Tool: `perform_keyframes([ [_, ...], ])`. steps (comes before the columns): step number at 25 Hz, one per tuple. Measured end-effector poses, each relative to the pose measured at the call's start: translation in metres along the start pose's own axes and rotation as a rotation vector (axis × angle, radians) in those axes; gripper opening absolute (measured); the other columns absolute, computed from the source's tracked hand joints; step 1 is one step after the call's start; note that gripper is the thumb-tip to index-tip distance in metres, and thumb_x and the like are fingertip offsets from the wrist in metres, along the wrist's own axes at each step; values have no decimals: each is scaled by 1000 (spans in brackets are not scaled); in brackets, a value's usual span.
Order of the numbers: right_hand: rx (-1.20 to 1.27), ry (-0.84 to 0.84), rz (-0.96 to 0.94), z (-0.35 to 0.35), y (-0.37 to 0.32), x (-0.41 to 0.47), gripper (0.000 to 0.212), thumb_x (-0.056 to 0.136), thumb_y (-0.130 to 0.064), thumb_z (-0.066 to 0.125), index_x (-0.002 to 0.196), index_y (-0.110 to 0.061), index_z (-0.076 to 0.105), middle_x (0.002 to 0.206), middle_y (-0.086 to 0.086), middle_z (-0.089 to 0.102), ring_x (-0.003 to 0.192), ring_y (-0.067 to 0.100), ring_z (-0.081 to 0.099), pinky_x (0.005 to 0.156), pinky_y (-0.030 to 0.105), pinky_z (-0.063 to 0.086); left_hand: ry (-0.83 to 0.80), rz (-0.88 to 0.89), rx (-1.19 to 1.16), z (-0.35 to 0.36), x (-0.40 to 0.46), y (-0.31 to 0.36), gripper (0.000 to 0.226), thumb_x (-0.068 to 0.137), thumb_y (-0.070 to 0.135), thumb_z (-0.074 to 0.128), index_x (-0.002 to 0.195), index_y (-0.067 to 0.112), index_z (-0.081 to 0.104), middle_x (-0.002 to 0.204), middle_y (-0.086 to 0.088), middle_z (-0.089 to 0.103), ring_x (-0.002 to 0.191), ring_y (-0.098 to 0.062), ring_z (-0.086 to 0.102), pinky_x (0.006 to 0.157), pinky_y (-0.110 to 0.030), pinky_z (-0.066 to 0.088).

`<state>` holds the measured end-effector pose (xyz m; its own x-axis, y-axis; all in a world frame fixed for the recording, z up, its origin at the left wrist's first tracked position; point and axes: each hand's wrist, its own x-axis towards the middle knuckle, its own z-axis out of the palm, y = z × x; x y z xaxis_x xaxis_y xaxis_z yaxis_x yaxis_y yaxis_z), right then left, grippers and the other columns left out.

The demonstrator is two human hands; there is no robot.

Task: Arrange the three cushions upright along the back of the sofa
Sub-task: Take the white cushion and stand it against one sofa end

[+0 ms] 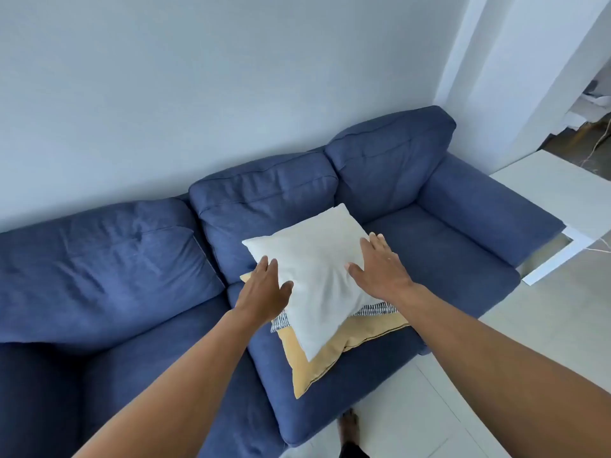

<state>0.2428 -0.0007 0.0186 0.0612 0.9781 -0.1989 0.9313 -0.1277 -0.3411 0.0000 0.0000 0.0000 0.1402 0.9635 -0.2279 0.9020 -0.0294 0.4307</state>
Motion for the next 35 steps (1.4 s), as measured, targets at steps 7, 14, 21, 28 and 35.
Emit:
perform_keyframes([
  [7, 79, -106, 32, 24, 58, 87, 53, 100, -41, 51, 138, -5, 44, 169, 15, 23, 160, 31, 7, 116, 51, 29, -3, -204, -126, 49, 50, 16, 58, 107, 34, 53, 154, 2, 40, 172, -14, 27, 154, -32, 34, 106, -39, 42],
  [14, 371, -178, 266, 54, 92, 128, 69, 84, -61, 56, 128, -8, 53, 142, 14, 53, 137, 36, 48, 106, 53, 43, -38, -479, -510, 84, 68, -7, 47, 98, 50, 65, 132, 18, 59, 127, 6, 63, 108, -18, 64, 84, -31, 49],
  [21, 577, -268, 492, 46, 98, 145, 109, 76, -81, 55, 160, -19, 24, 157, 6, 45, 145, 35, 43, 114, 56, 36, 17, -756, -1136, 85, 92, -11, 49, 85, 46, 81, 120, 13, 74, 118, -8, 80, 98, -25, 77, 85, -38, 63],
  [28, 1067, -289, 448, 29, 77, 144, 60, 75, -46, 87, 118, -9, 69, 114, 10, 78, 102, 30, 75, 97, 46, 58, 26, -741, -1318, 61, 89, -6, 41, 83, 22, 85, 122, 17, 73, 120, -7, 81, 112, -31, 73, 102, -49, 57],
  [35, 1252, -381, 181, 9, 40, 129, 39, 82, -19, 85, 119, -14, 73, 114, 9, 80, 106, 32, 76, 97, 48, 59, 98, -576, -1420, 13, 21, -32, 42, 92, 1, 69, 133, 10, 68, 129, -16, 77, 117, -37, 74, 96, -46, 60],
])
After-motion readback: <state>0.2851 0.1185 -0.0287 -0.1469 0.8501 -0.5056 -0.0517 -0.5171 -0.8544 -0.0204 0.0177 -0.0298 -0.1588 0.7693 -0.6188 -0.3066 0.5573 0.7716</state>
